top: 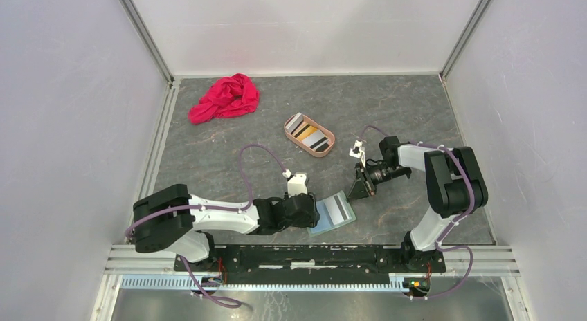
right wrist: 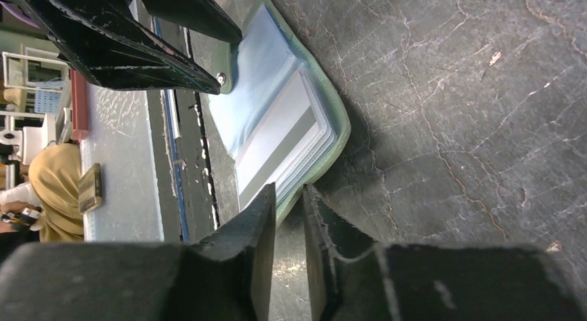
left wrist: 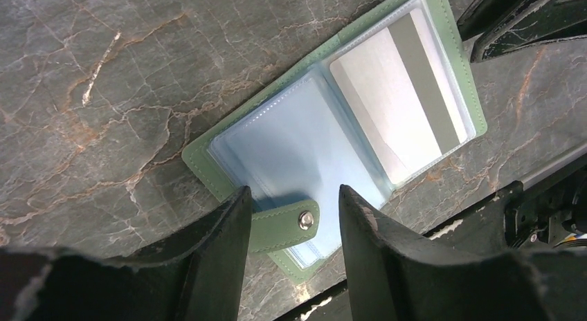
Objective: Put the credit cards into the card holder
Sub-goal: Close the card holder at the center of the board.
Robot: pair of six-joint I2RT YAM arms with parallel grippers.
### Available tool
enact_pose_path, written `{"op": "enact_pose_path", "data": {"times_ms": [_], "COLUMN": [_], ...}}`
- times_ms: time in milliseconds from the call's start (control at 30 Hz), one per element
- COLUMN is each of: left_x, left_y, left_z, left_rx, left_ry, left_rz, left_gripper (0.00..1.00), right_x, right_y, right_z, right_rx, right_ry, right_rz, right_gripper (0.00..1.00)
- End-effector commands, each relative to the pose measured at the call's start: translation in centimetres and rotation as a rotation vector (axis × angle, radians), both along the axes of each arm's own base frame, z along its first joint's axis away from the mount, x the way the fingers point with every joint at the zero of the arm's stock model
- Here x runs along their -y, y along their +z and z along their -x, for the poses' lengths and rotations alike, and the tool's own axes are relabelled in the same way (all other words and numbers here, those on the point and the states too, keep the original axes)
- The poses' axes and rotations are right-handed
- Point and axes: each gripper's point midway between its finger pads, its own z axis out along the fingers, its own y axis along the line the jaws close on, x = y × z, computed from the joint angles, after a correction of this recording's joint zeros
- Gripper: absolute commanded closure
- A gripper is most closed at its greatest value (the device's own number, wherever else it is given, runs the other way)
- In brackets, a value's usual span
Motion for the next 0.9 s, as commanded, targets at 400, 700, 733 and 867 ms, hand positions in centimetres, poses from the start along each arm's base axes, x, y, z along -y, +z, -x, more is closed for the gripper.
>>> {"op": "enact_pose_path", "data": {"times_ms": [400,700,733,867], "left_x": [0.9,0.6,0.6,0.9], "left_y": [0.3,2.7,2.7,2.0], "left_z": [-0.8,-1.8,-1.8,-1.5], "left_rx": [0.01,0.077,0.075,0.059], "left_ry": [0.042,0.041,0.039,0.026], "left_rz": [0.11,0.132,0.133,0.13], "left_gripper": [0.44,0.41,0.41,0.41], "right_x": [1.0,1.3,1.2,0.7], "right_y": [-1.8,-3.0,-3.1,-3.3], "right_z": [-1.6,-1.2,-1.1,-0.7], "right_rx": [0.028,0.022,0.015,0.0], "right_ry": [-0.058,-0.048,-0.042,-0.026], "right_rz": [0.124,0.191,0.19,0.188], "right_gripper": [0.59,0.56,0.56,0.57]}}
